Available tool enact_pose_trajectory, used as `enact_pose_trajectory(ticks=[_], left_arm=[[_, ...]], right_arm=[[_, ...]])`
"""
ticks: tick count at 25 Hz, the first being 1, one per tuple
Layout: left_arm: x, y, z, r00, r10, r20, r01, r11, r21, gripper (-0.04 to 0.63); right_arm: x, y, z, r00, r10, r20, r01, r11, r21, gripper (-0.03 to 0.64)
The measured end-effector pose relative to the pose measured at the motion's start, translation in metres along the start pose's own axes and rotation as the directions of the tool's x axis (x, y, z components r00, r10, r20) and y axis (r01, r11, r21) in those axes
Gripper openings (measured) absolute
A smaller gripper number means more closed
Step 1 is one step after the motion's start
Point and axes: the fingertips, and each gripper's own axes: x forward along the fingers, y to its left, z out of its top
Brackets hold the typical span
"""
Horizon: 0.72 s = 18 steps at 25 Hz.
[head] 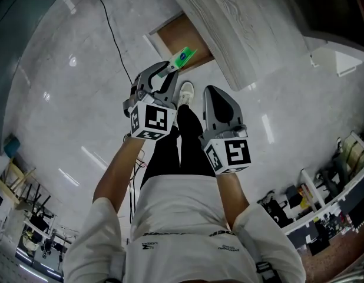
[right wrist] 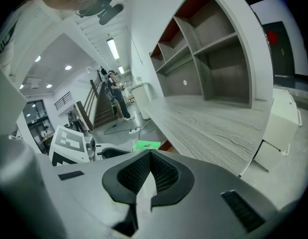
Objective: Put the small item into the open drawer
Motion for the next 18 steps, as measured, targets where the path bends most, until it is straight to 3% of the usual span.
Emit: enact_pose_trajectory(ticks=[18], left_arm=[[0.049, 0.008, -0.031, 0.998, -0.036, -0.046, 0.038, 0.999, 0.03, 0.104]], right_arm=[[0.014, -0.015, -0.028, 0.999, 0.006, -0.051, -0.005, 1.0, 0.013, 0.029]])
